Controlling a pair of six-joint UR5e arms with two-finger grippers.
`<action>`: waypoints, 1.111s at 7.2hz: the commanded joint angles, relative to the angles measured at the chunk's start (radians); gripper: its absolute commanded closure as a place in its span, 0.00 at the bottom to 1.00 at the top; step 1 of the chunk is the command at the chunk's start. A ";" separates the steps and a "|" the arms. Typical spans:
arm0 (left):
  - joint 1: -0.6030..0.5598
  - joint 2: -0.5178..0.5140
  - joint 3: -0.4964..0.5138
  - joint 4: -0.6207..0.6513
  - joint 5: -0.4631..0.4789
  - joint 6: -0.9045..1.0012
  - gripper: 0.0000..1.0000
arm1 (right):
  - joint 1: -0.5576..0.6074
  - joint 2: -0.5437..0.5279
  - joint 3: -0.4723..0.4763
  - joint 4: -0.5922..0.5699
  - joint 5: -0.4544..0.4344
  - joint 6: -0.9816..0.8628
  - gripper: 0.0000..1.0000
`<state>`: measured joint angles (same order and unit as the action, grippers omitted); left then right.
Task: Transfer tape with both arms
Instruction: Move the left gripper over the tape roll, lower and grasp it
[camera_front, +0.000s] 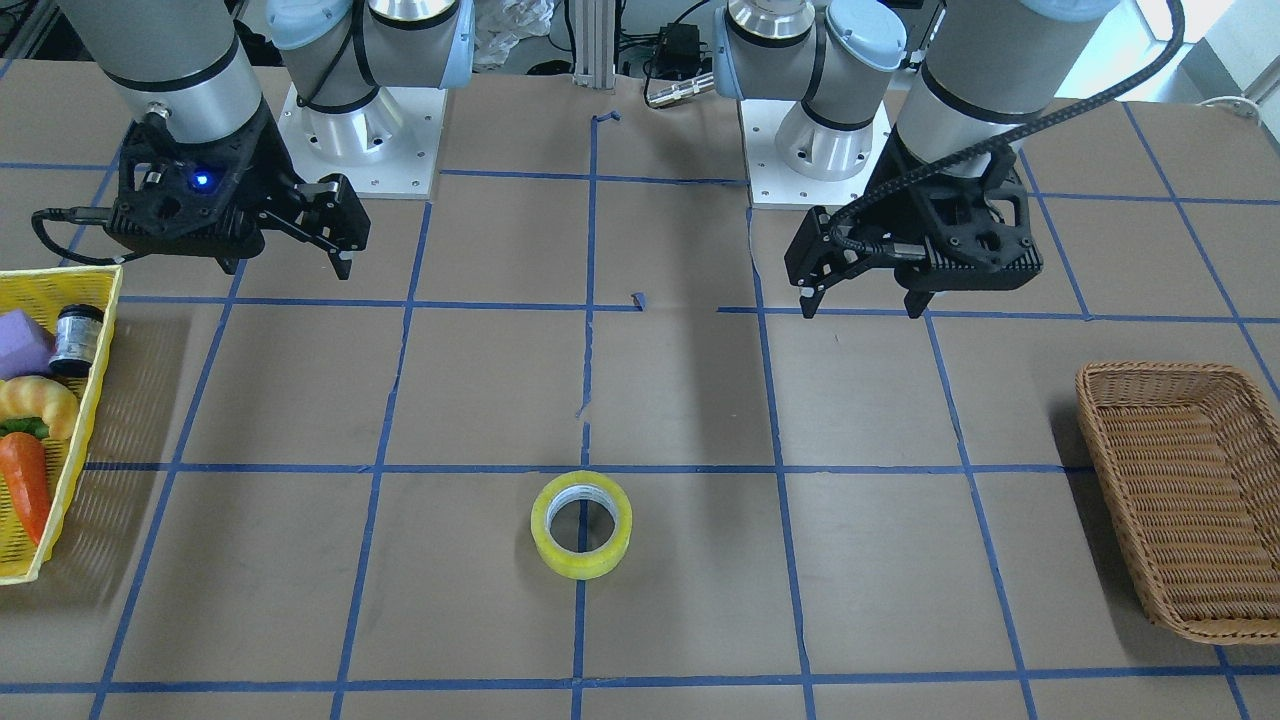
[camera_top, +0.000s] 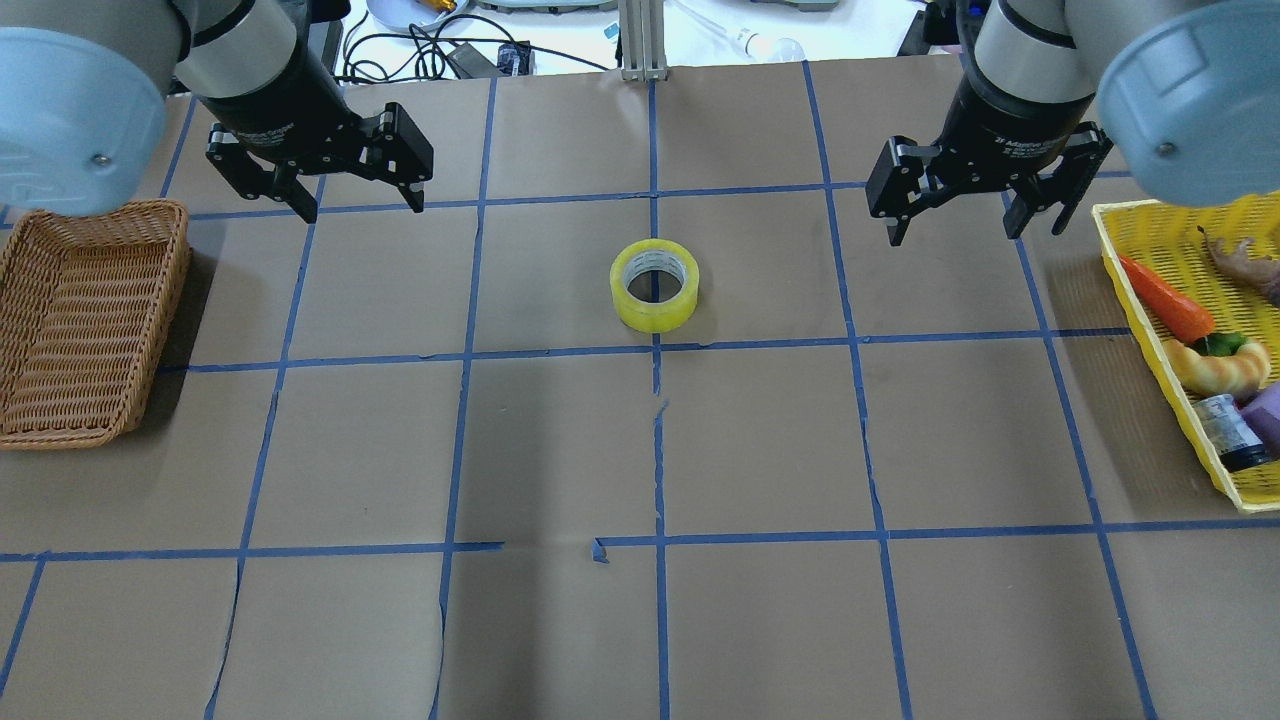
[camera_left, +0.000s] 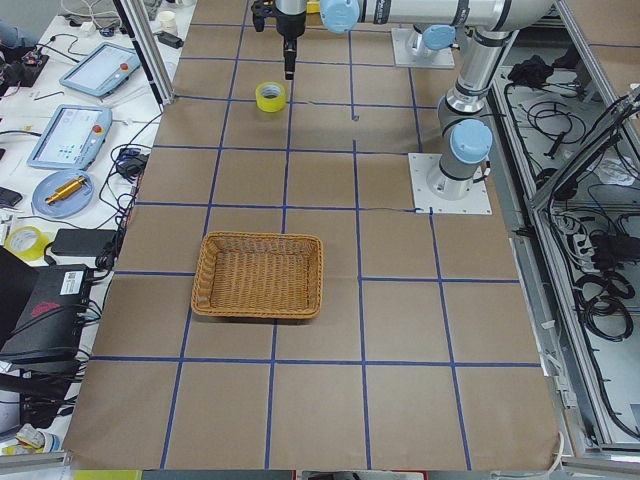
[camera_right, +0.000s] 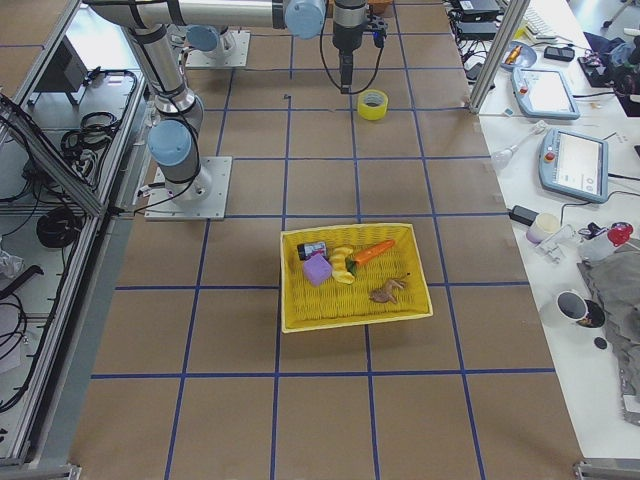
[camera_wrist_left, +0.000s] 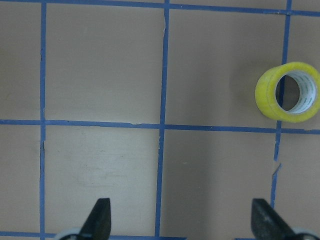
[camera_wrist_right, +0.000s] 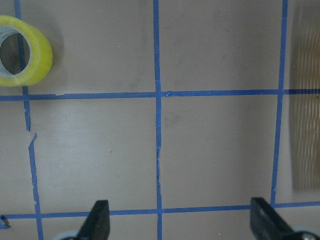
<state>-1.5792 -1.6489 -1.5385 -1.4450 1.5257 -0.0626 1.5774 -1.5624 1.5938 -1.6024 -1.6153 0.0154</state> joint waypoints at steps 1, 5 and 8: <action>-0.010 -0.102 -0.009 0.116 -0.080 -0.047 0.00 | 0.000 0.001 0.000 0.001 0.000 0.000 0.00; -0.195 -0.374 -0.011 0.441 -0.085 -0.256 0.00 | 0.001 0.001 0.000 0.002 0.000 0.000 0.00; -0.228 -0.477 -0.018 0.494 -0.068 -0.260 0.02 | 0.000 -0.001 0.000 0.001 0.000 0.001 0.00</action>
<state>-1.7974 -2.0846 -1.5534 -0.9715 1.4530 -0.3201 1.5772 -1.5625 1.5938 -1.5996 -1.6160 0.0164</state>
